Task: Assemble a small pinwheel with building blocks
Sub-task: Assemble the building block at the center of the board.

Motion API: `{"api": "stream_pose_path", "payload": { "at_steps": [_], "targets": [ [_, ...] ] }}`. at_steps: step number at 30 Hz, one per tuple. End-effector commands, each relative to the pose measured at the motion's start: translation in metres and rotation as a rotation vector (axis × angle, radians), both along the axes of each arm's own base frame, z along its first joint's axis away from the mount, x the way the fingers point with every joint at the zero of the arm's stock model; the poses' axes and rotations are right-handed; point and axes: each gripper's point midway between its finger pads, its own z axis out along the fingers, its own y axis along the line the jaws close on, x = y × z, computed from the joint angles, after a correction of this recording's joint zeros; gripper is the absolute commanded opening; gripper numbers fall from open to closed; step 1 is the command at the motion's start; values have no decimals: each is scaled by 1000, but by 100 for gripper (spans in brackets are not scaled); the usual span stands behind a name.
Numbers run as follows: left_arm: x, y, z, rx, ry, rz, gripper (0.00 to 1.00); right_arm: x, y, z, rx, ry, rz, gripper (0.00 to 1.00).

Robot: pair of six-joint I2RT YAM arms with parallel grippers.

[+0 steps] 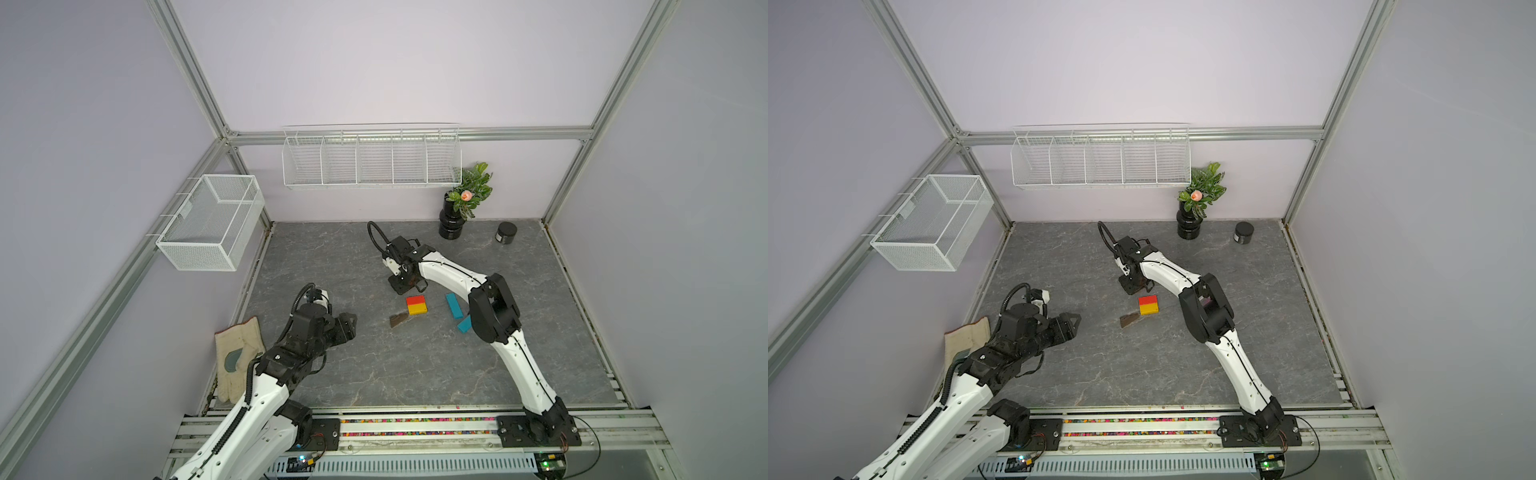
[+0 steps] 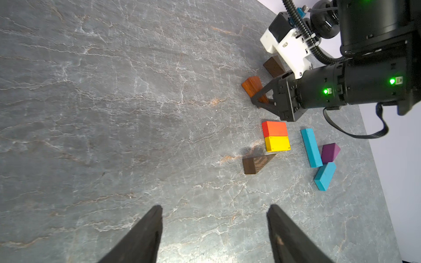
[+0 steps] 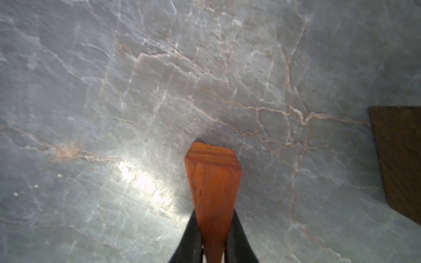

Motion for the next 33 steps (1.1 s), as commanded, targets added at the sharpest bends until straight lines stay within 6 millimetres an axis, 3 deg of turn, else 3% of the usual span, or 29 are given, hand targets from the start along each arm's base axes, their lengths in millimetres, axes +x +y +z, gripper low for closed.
{"api": "stream_pose_path", "payload": {
  "at_steps": [1,33],
  "targets": [
    [1,0,-1,-21,1,14,75,-10,9,5,37,6,13,14],
    [-3,0,-9,-38,16,21,78,-27,-4,-2,-1,20,44,17]
  ]
}}
